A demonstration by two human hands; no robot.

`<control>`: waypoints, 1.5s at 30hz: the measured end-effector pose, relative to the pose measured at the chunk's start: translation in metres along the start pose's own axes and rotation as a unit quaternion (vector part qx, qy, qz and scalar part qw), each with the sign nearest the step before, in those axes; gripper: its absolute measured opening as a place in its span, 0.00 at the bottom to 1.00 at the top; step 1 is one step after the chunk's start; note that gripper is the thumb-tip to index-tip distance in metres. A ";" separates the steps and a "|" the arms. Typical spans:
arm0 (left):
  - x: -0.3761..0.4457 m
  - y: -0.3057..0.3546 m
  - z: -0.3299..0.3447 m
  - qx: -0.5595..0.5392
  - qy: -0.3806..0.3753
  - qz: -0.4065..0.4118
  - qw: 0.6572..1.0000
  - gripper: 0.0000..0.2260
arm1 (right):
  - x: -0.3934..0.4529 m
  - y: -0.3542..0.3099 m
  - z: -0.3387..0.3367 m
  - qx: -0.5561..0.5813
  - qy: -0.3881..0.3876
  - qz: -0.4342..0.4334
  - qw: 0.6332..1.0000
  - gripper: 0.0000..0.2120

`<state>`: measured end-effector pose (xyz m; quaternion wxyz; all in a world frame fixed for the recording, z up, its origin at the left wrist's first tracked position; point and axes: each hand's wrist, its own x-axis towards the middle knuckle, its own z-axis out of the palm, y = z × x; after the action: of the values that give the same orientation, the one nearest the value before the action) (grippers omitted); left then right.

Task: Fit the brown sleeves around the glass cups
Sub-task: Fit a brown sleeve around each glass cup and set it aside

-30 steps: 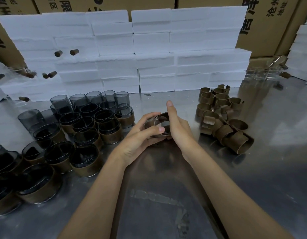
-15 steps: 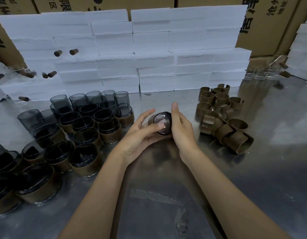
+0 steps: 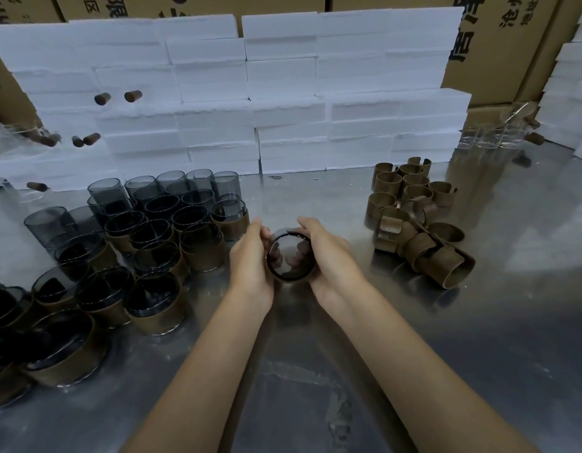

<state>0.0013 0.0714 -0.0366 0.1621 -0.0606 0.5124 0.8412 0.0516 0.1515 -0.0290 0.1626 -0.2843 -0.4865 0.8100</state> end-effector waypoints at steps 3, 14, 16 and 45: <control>-0.004 -0.001 0.000 -0.048 0.005 -0.027 0.998 0.15 | -0.002 0.005 0.007 0.068 -0.004 0.034 0.997 0.13; -0.021 0.003 0.011 0.055 -0.036 0.004 0.998 0.18 | -0.009 -0.009 -0.010 0.067 -0.036 0.061 0.995 0.17; -0.025 0.001 0.013 0.085 -0.055 0.018 0.995 0.19 | -0.006 -0.011 -0.014 0.006 -0.035 0.034 0.999 0.20; -0.012 0.000 0.013 0.216 -0.130 0.135 0.958 0.22 | -0.007 -0.020 -0.017 -0.053 -0.013 -0.120 0.991 0.27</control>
<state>0.0136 0.0802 -0.0278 0.1215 0.1555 0.6600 0.7249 0.0673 0.1686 -0.0152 0.2373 -0.2211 -0.5615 0.7613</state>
